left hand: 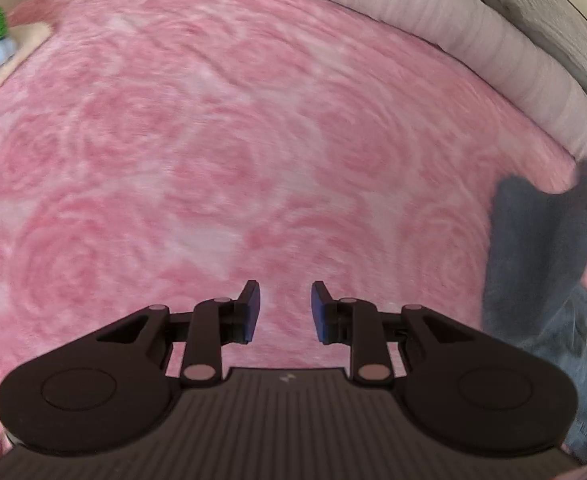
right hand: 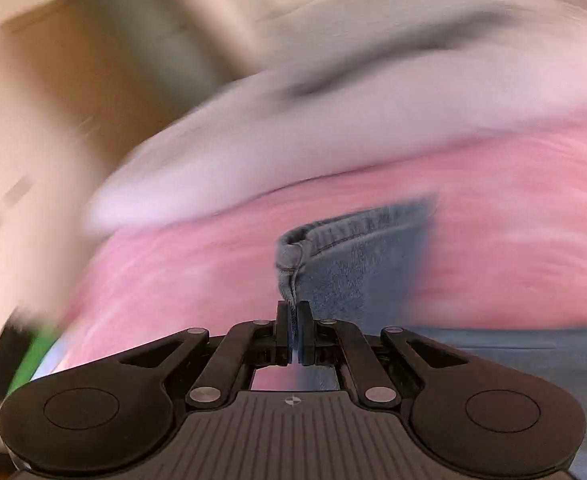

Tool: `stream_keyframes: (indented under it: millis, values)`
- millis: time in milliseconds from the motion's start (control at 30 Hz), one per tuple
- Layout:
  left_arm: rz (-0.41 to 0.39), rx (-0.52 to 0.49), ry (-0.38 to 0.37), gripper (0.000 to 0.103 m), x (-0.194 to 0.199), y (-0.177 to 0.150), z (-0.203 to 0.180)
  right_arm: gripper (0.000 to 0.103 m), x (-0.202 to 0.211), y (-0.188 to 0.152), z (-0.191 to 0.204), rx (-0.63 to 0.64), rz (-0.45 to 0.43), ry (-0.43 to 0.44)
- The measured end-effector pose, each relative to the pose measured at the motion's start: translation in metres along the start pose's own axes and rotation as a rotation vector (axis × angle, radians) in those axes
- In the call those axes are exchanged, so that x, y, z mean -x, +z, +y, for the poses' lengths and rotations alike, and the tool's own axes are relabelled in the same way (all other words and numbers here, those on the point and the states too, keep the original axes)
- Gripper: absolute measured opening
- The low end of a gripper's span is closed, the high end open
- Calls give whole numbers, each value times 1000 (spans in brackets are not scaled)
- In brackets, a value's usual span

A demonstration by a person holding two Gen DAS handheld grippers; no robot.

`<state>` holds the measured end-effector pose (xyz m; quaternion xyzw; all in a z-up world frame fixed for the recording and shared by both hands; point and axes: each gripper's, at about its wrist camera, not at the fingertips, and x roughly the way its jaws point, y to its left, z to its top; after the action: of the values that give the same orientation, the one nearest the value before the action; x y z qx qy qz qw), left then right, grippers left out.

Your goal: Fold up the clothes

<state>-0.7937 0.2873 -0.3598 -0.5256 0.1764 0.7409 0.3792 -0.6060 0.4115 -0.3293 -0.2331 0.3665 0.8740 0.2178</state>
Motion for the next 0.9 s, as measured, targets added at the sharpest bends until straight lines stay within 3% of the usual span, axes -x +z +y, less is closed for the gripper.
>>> stream_keyframes:
  millis: [100,200,333,467,500,633,700,800,900]
  values:
    - [-23,72,24,23,16,-6,21,4,-14,-26,56,85,125,132]
    - [-46,135,35,23,33,-18,39,10,-12,-60,67,15,229,109]
    - [-13,200,13,28,41,-36,55,20,16,-105,21,-222,341,9]
    - [65,263,-138,28,31,-57,45,40,59,-137,-32,-410,402,-68]
    - [89,302,-201,29,26,-61,39,41,72,-142,-43,-452,401,-85]
    - [183,554,-436,33,1,-76,16,41,117,-152,-81,-605,330,-230]
    - [224,724,-510,33,-15,-87,7,41,143,-152,-106,-699,224,-318]
    - [231,925,-566,33,-32,-103,-4,41,179,-154,-142,-885,52,-400]
    - [171,992,-515,33,-46,-111,-13,41,202,-159,-167,-1013,-46,-408]
